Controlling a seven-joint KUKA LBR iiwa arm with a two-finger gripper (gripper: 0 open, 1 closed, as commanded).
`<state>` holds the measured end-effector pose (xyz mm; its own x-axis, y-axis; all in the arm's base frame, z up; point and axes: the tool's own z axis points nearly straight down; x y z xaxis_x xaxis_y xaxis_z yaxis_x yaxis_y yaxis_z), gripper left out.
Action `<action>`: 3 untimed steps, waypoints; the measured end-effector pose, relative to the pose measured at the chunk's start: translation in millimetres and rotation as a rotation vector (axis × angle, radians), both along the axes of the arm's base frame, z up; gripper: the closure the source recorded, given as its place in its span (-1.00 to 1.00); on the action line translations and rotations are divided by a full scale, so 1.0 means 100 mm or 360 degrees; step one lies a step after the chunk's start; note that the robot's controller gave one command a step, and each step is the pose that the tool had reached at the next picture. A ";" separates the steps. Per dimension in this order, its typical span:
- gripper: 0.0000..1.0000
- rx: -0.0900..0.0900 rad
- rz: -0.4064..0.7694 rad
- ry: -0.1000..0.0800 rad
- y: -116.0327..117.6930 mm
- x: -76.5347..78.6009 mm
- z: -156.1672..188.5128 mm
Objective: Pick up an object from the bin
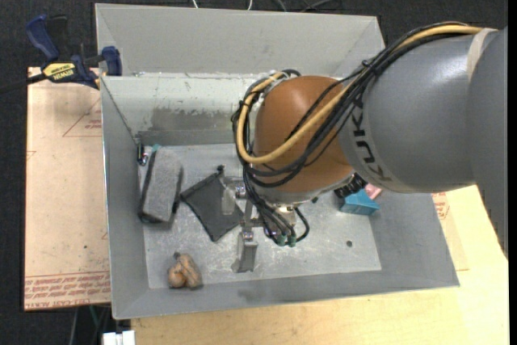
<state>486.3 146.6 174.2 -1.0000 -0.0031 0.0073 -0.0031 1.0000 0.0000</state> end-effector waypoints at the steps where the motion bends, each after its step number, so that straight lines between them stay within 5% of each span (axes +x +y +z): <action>1: -1.00 0.0002 -0.0005 -0.0011 -0.01 0.02 0.03; 2: -1.00 0.0005 0.0054 -0.0020 -0.41 0.42 -0.65; 3: -1.00 0.0004 0.0131 -0.0016 -0.34 0.53 -0.84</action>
Offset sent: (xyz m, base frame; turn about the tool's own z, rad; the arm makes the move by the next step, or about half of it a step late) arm 0.0443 -0.0476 -0.0756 -0.0365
